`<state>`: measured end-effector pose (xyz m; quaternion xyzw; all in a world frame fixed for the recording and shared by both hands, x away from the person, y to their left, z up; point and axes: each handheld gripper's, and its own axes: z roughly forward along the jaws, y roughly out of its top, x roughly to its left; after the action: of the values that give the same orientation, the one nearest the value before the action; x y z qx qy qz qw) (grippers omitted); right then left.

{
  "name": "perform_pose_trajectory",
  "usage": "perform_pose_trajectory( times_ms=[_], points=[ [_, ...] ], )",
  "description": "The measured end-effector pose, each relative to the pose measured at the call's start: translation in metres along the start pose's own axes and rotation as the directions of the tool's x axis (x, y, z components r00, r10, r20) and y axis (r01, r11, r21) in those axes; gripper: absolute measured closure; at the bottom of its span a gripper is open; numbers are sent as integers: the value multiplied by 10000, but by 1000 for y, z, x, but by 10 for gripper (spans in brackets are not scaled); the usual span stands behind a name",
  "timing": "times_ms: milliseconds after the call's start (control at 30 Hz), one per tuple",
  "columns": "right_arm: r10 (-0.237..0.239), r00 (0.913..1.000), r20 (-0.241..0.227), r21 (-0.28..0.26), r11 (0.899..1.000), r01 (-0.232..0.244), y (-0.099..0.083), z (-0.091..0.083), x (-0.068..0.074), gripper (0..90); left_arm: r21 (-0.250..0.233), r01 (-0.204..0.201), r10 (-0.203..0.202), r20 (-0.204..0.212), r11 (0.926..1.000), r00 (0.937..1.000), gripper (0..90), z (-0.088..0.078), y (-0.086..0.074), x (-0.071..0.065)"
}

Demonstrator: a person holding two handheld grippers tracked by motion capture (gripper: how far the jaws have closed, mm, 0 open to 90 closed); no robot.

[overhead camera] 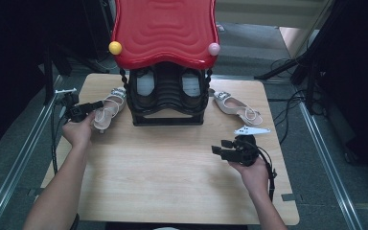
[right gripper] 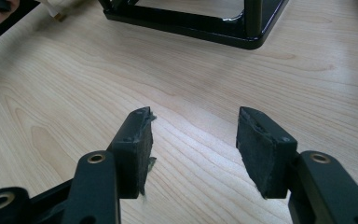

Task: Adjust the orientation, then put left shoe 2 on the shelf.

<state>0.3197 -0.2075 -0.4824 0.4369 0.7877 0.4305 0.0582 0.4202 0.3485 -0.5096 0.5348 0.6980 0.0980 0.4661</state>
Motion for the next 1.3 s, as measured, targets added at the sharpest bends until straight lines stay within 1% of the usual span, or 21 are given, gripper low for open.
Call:
perform_pose_trajectory(
  times_ms=[33,133,200,300,333,400,500,633,700,767,800,933,1033,1067,1133,1167,1300],
  points=[
    [2,10000,-10,-9,10000,-2,0,0,0,469,-5,59,-59,73,10000,10000,778,-1,0,0],
    [1,10000,-17,-3,10000,-1,0,0,0,472,-72,102,-101,118,9999,9999,778,-3,1,-1],
    [-12,10000,-30,0,10000,12,0,0,0,473,-164,275,-271,251,9995,9993,778,-5,2,-1],
    [-7,10000,-52,3,10000,7,0,0,1,472,-275,356,-345,375,9990,9987,778,-8,4,-2],
    [-10,10000,-50,-9,10000,9,0,0,1,471,-259,444,-432,449,9987,9981,778,-9,5,-2],
    [-12,10000,-51,-6,10000,12,0,0,1,471,-250,447,-434,512,9987,9977,778,-11,8,-3],
    [6,10000,-57,-14,10000,-6,0,0,1,471,-244,318,-306,458,9992,9985,778,-14,11,-5],
    [-2,10000,-78,-18,10000,1,0,0,1,470,-347,415,-397,506,9985,9979,778,-19,18,-9],
    [-2,10000,-83,-16,10000,2,0,0,1,470,-313,325,-309,497,9990,9983,778,-21,24,-12],
    [-4,10000,-85,-22,10000,4,0,0,1,470,-351,218,-201,462,9991,9987,778,-25,31,-18],
    [-1,10000,-86,-24,10000,1,0,0,1,470,-470,188,-166,477,9987,9987,778,-29,36,-21],
    [0,9999,-114,4,10000,0,1,0,2,469,-657,207,-171,555,9976,9983,779,-39,55,-32],
    [-25,9999,-140,8,10000,25,1,2,2,469,-814,108,-66,529,9966,9986,780,-46,67,-41],
    [-25,9999,-132,39,10000,26,1,2,2,469,-790,42,0,529,9969,9986,780,-49,72,-44],
    [-40,9999,-140,46,10000,41,1,2,2,468,-880,45,10,624,9961,9981,780,-53,80,-51],
    [-25,9999,-138,40,10000,26,1,2,2,468,-904,36,22,635,9959,9980,781,-56,85,-55],
    [-66,9999,-147,38,10000,67,1,2,3,468,-985,-226,288,619,9949,9977,781,-65,101,-72]
  ],
)
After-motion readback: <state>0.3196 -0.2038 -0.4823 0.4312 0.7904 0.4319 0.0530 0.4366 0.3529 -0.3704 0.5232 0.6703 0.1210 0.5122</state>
